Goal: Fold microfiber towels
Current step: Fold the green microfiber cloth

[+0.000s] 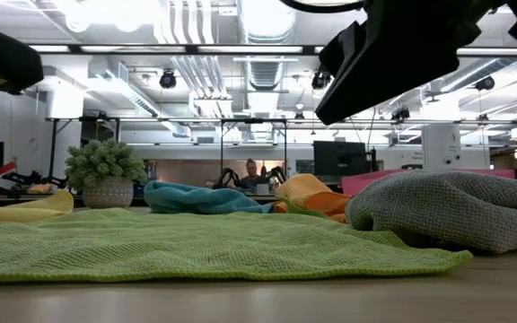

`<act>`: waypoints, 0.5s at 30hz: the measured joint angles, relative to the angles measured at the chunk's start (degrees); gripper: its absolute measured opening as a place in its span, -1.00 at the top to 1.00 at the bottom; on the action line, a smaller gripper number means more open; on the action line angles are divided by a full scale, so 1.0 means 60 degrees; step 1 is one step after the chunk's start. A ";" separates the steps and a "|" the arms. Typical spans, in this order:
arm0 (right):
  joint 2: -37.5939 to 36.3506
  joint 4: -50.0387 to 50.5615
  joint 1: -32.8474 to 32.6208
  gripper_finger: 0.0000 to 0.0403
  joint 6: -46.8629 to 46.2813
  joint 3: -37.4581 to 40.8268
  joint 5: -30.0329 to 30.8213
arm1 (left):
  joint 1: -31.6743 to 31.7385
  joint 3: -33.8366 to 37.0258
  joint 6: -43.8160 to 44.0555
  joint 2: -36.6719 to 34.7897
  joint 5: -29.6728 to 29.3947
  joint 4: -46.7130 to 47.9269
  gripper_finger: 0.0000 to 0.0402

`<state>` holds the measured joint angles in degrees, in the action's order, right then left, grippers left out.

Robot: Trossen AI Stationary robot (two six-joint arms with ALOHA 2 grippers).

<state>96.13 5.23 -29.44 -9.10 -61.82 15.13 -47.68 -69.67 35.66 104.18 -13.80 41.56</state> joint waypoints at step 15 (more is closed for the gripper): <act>0.0190 -0.0080 -0.0013 0.96 -0.0244 0.0011 -0.0017 | -0.0015 0.0203 0.0081 0.0007 0.0502 -0.0003 0.95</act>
<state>97.27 4.76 -29.52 -10.57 -61.76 15.03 -47.77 -68.45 36.14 104.22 -10.79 41.54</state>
